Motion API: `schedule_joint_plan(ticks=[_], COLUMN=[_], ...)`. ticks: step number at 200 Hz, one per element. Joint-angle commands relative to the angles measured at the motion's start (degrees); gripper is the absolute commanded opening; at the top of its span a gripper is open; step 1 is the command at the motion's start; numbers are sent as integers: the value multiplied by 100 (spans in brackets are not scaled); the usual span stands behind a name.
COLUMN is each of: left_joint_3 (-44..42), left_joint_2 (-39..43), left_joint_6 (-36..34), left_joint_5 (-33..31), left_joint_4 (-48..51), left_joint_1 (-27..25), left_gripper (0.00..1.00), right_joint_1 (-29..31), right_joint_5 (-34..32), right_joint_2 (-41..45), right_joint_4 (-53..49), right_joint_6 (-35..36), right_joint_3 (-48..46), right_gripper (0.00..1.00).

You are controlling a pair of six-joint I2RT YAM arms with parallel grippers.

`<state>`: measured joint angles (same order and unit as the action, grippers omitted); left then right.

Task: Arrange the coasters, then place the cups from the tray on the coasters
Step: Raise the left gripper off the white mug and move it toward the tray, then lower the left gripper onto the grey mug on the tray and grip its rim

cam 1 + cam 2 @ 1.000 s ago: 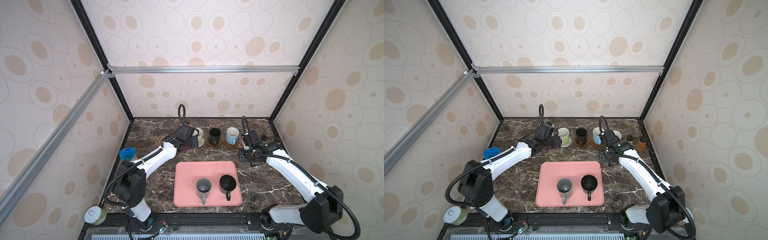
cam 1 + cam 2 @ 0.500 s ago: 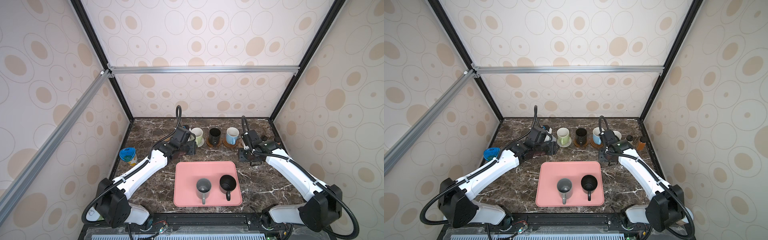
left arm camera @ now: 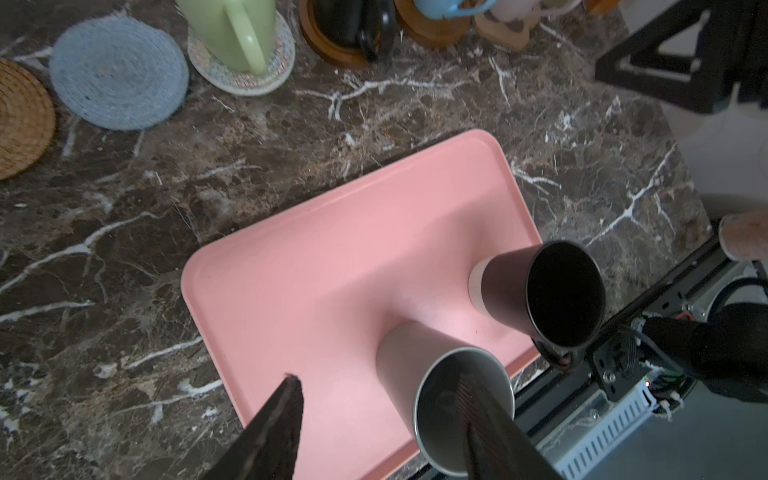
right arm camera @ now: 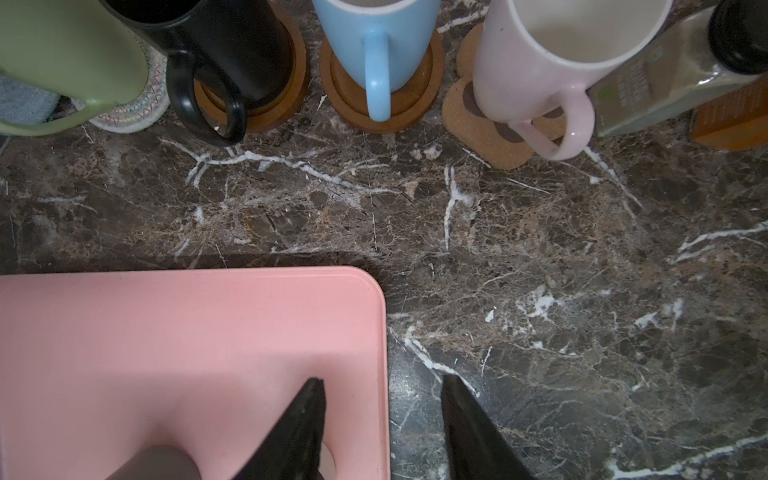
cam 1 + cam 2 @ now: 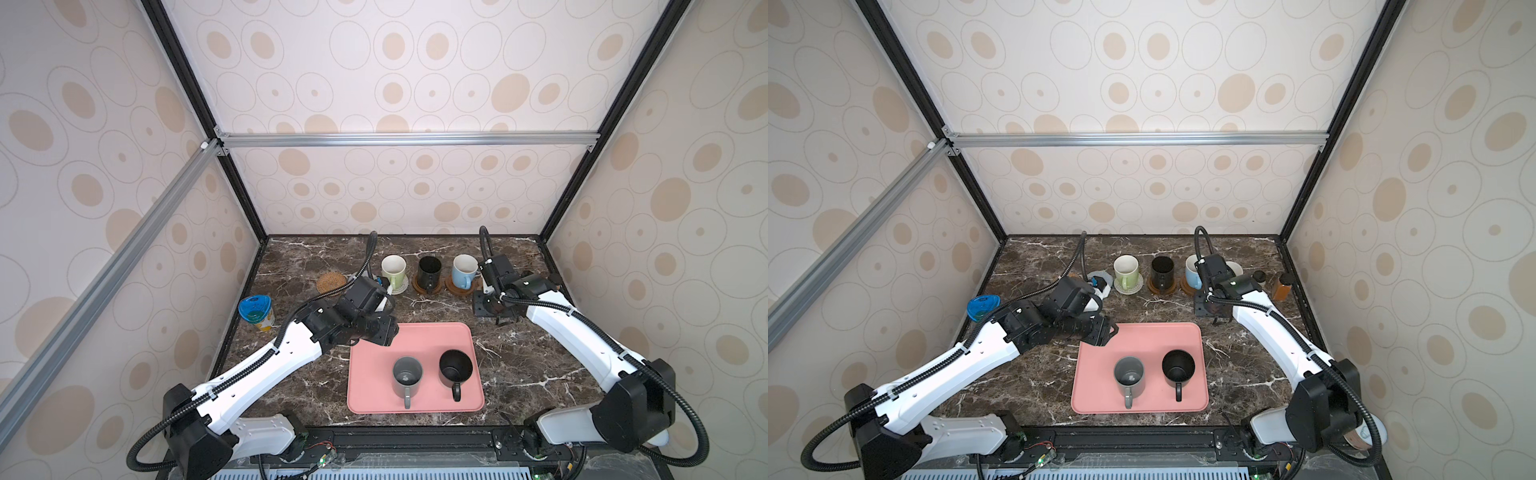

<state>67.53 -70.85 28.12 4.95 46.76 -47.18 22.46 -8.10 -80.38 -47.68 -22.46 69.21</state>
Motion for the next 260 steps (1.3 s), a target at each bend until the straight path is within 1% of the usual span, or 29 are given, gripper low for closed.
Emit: schedule_joint_plan(ticks=[1, 26, 52, 84, 146, 172, 198, 260], left_joint_3=[44, -27, -117, -122, -426, -567, -772, -907], left_joint_2=[187, 340, 300, 127, -66, -124, -96, -371], left_joint_6=[183, 407, 540, 747, 1473, 1857, 2100, 2279], left_joint_5=[6, 122, 336, 279, 304, 204, 240, 180], left_joint_4=[587, 654, 763, 1036, 516, 420, 89, -119], left_joint_1=[-280, -545, -858, -1266, -1907, -2035, -2122, -2192], left_gripper=[61, 61, 61, 62, 63, 62, 62, 62], right_joint_1=[-36, -31, -34, -35, -37, -40, -49, -69], right_joint_5=[73, 89, 102, 115, 89, 103, 108, 118], right_joint_2=[-90, -166, -206, -234, -242, -216, -184, -60], right_joint_4=[18, 16, 36, 40, 40, 49, 48, 60], right_joint_6=[108, 146, 187, 250, 347, 382, 409, 349], right_joint_3=[212, 285, 328, 351, 421, 410, 366, 245], right_gripper=[49, 49, 49, 49, 49, 49, 49, 49])
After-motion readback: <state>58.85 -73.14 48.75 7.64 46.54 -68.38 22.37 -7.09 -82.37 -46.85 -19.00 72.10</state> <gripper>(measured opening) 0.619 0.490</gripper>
